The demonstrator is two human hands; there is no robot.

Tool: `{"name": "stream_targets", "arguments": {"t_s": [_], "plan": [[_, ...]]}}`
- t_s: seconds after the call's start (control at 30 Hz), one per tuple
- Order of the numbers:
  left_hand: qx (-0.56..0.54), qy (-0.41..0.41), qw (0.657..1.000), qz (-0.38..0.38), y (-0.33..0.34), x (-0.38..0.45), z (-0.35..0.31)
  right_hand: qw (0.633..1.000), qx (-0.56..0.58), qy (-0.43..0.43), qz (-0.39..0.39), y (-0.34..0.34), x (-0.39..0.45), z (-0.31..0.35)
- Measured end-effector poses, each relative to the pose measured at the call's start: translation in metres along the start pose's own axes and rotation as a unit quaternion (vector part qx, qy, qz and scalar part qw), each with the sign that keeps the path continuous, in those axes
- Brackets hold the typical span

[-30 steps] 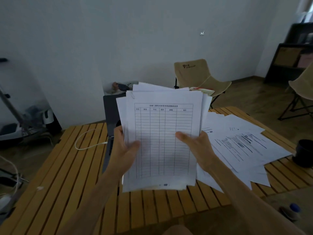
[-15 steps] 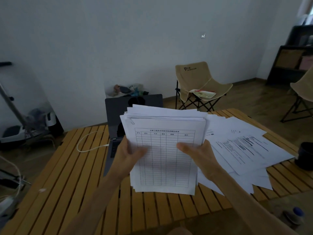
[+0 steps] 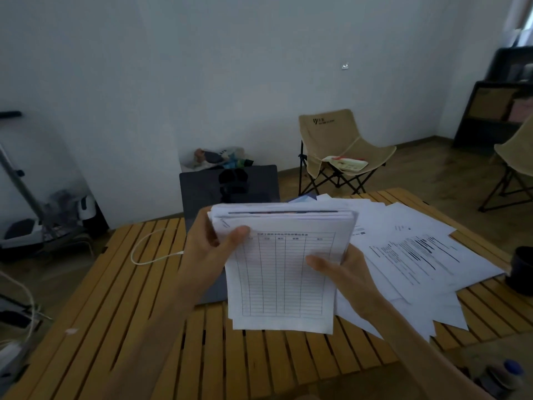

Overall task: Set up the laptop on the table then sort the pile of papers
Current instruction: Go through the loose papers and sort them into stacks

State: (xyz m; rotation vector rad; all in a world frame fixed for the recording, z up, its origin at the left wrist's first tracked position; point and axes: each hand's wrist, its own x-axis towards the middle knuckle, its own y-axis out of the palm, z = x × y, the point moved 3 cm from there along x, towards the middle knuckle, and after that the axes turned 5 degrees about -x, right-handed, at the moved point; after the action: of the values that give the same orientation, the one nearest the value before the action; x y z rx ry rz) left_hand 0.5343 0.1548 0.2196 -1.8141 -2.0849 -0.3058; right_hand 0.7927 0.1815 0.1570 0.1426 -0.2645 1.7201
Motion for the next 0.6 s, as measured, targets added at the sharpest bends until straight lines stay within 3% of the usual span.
{"name": "stream_targets", "arguments": {"t_s": [0.13, 0.23, 0.3, 0.33, 0.37, 0.43, 0.47, 0.53, 0.6], "plan": [[0.039, 0.009, 0.999, 0.0, 0.004, 0.003, -0.008, 1.0, -0.001, 0.013, 0.002, 0.005, -0.002, 0.004], [0.041, 0.029, 0.998, -0.039, 0.006, -0.001, -0.008, 0.999, -0.029, -0.014, -0.01, 0.0, 0.001, 0.035], [0.039, 0.045, 0.997, -0.043, 0.007, -0.004, -0.009, 0.991, -0.106, -0.067, -0.055, -0.013, 0.006, 0.084], [0.036, 0.05, 0.997, -0.038, 0.008, -0.005, -0.01, 0.973, -0.198, -0.099, -0.068, -0.017, 0.009, 0.114], [0.031, 0.051, 0.998, -0.035, 0.008, -0.005, -0.01, 0.929, -0.342, -0.132, -0.053, -0.016, 0.014, 0.143], [0.017, 0.044, 0.998, -0.035, 0.007, -0.007, -0.011, 0.773, -0.608, -0.181, 0.025, 0.003, 0.024, 0.177], [0.009, 0.042, 0.999, -0.032, 0.007, -0.007, -0.012, 0.716, -0.668, -0.19, 0.069, 0.016, 0.027, 0.183], [-0.011, 0.046, 0.999, -0.022, 0.008, -0.01, -0.013, 0.679, -0.699, -0.17, 0.143, 0.04, 0.033, 0.173], [-0.029, 0.042, 0.998, -0.021, 0.008, -0.013, -0.012, 0.679, -0.696, -0.145, 0.183, 0.053, 0.036, 0.155]]}}
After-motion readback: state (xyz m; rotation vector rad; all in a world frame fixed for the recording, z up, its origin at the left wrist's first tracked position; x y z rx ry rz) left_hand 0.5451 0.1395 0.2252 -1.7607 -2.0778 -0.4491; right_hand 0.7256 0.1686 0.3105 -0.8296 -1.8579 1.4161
